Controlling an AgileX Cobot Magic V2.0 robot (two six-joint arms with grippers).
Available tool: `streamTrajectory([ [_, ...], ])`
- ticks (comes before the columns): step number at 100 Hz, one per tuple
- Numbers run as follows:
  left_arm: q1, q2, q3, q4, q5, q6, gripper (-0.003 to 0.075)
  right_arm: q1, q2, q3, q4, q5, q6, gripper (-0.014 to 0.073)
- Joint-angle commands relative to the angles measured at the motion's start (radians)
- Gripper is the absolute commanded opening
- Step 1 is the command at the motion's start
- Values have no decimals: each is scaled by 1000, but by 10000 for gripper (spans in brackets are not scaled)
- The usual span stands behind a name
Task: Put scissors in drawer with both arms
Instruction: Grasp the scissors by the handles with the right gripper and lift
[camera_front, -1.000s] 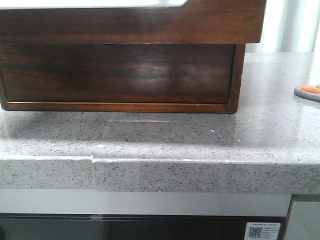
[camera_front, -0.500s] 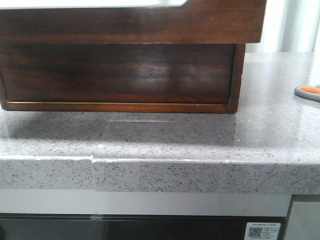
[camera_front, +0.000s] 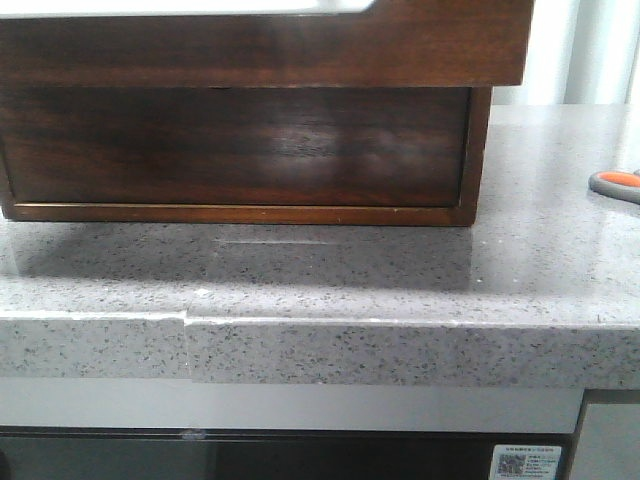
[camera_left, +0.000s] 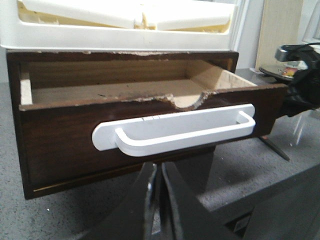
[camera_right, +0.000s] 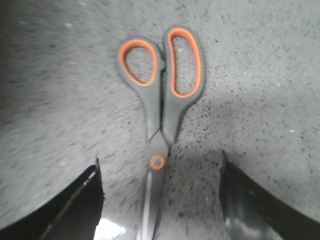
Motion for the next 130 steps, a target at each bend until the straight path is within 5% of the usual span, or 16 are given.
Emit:
streamTrajectory([
  [1, 2, 12, -32, -30, -31, 4, -19, -31, 39, -34, -13, -63, 5, 440],
  [79, 2, 12, -32, -30, -26, 4, -19, -95, 264, -34, 54, -173, 3, 435],
  [88, 2, 12, -32, -30, -26, 4, -19, -95, 270, -34, 59, -168, 3, 359],
  [107, 2, 12, -32, -30, -26, 4, -19, -95, 270, -34, 60, -122, 3, -72],
  [130, 2, 12, -32, -30, -26, 4, -19, -91, 190, -35, 60, -172, 1, -79],
])
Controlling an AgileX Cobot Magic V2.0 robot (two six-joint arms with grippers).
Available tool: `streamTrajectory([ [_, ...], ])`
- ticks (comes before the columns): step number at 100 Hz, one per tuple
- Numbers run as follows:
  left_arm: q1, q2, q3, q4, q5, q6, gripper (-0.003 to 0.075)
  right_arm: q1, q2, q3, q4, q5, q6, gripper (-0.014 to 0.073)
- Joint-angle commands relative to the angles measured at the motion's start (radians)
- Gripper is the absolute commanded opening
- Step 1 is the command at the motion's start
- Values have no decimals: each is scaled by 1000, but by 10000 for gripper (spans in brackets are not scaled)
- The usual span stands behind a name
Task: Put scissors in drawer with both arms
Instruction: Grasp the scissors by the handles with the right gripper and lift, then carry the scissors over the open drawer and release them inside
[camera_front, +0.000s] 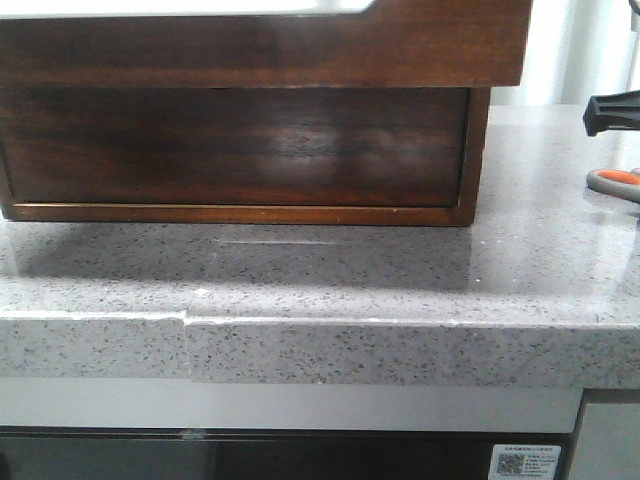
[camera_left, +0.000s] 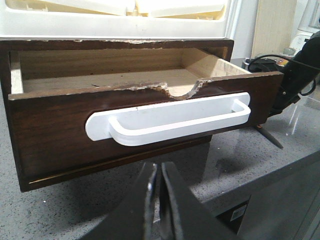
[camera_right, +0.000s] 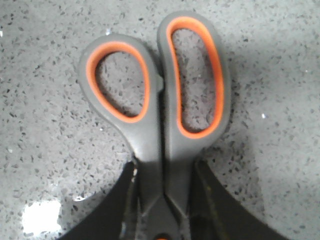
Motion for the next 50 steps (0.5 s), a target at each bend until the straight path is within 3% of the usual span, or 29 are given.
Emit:
streamTrajectory([
  [1, 2, 12, -32, -37, -55, 2, -19, -3, -83, -12, -2, -1, -1, -79],
  [33, 2, 12, -32, -37, -59, 2, -19, 87, -483, -118, -2, -243, -71, -78],
  [50, 2, 12, -32, -35, -65, 3, -19, 222, -524, -292, -2, -262, -248, -79],
])
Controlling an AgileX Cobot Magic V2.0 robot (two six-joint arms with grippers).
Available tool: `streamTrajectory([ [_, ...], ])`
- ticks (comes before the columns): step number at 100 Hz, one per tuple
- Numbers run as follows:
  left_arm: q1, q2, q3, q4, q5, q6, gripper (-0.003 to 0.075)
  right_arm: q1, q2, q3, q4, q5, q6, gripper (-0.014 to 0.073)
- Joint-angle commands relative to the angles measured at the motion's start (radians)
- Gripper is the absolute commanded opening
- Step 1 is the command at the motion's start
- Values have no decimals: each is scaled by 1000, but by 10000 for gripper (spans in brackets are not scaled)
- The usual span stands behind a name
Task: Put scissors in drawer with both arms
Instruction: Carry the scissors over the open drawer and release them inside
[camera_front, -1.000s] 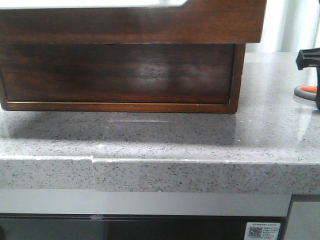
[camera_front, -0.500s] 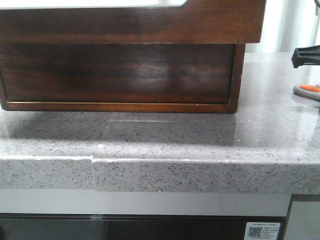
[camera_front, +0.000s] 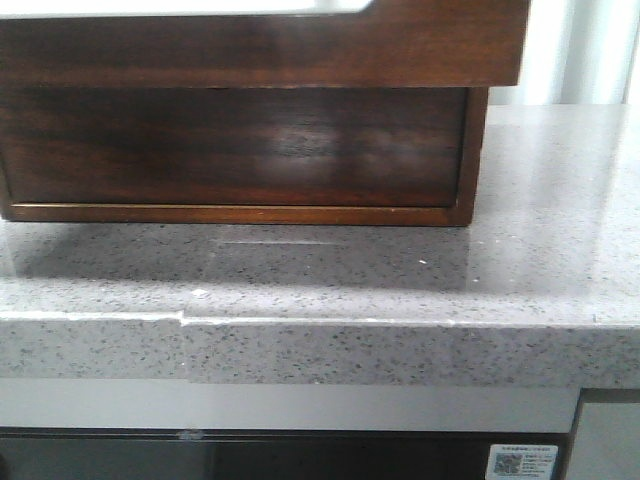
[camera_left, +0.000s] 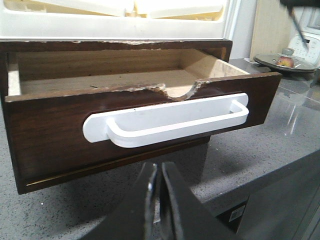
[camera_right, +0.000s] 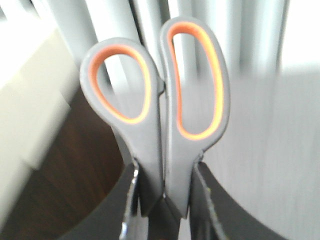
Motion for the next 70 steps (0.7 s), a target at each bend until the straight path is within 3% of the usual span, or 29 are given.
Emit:
streamTrajectory([
  [1, 2, 12, -32, -35, -63, 3, -19, 79, -22, -126, -13, -97, -124, -79],
  [40, 2, 12, -32, -34, -64, 3, -19, 547, 161, -301, -91, -118, -546, -79],
  [54, 2, 12, -32, -34, -64, 3, -19, 647, 266, -303, -224, -121, -561, -79],
  [70, 2, 12, -32, -34, -64, 3, -19, 678, 378, -303, -363, -121, -561, -79],
])
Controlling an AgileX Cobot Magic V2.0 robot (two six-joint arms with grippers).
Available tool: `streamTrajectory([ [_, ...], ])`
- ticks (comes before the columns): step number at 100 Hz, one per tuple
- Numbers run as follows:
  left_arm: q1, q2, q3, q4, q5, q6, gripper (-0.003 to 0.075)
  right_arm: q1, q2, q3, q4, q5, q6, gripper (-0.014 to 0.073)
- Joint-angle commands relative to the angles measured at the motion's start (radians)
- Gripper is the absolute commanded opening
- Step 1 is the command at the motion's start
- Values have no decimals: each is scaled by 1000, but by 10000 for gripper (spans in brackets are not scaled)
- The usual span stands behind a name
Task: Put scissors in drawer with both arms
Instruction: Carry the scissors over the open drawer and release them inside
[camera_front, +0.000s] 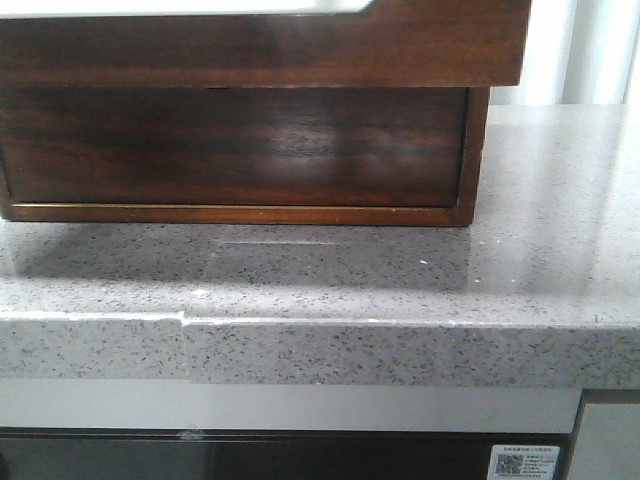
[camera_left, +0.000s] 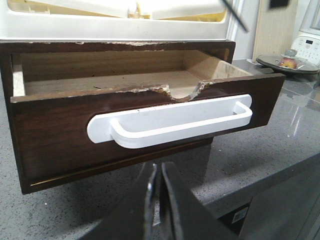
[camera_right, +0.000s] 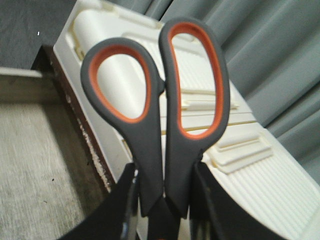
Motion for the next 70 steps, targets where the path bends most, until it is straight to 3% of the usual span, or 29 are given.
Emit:
streamTrajectory([
  [1, 0, 14, -32, -36, -62, 3, -19, 9, 25, -37, -109, -87, -11, -79],
  [46, 0, 14, -32, -36, -59, 3, -19, 10, 142, -29, -142, -80, -11, -79],
  [70, 0, 14, -30, -36, -59, 3, -19, 82, 140, -24, -234, -112, -11, -79],
])
